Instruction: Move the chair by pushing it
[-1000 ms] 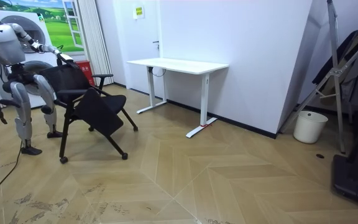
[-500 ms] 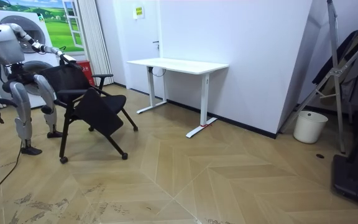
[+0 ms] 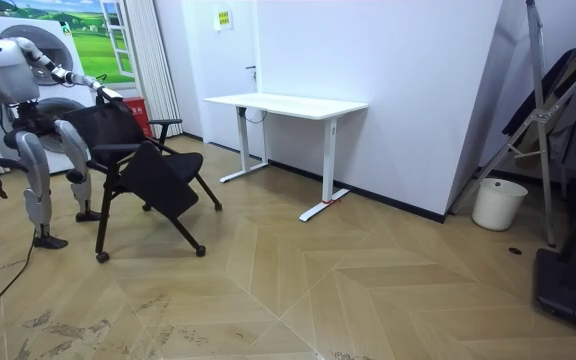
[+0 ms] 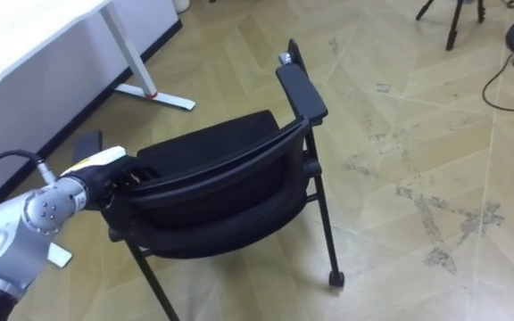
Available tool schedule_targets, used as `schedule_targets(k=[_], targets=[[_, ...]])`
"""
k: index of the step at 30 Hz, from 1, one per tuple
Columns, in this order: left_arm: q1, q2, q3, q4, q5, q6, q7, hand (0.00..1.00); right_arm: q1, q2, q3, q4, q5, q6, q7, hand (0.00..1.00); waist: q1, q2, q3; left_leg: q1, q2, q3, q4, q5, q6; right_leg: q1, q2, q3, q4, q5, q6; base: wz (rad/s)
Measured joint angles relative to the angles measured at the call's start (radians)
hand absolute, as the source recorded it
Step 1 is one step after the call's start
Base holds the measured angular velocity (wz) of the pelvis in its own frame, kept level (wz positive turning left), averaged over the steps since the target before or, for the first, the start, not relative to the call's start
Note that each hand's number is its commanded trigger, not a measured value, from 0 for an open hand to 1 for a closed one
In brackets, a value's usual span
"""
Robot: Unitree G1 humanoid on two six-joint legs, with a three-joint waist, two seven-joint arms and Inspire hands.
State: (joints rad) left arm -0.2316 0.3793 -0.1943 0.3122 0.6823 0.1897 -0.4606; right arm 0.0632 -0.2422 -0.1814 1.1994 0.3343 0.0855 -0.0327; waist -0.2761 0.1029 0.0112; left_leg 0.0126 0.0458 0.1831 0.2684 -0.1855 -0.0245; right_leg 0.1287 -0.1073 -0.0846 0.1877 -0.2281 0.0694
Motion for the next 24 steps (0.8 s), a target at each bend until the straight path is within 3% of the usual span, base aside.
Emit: schedule_targets(k=[8, 24], targets=[[0.001, -0.01, -0.021, 0.014, -0.003, -0.026, 0.102, 1.0, -0.01, -0.001, 0.0, 0.0, -0.025, 0.0, -0.002, 0.0, 0.0, -0.002, 0.0022, -0.002, 0.0, 0.0, 0.0, 0.0, 0.0, -0.002, 0.001, 0.001, -0.001, 0.0, 0.0, 0.0], [0.007, -0.015, -0.02, 0.025, -0.014, -0.042, 0.156, 1.0, -0.034, -0.001, -0.034, -0.006, -0.031, -0.004, -0.03, 0.0, 0.01, 0.009, -0.0055, -0.003, 0.0, 0.001, 0.0, -0.003, -0.001, -0.005, 0.001, 0.005, -0.002, 0.001, -0.002, 0.0]])
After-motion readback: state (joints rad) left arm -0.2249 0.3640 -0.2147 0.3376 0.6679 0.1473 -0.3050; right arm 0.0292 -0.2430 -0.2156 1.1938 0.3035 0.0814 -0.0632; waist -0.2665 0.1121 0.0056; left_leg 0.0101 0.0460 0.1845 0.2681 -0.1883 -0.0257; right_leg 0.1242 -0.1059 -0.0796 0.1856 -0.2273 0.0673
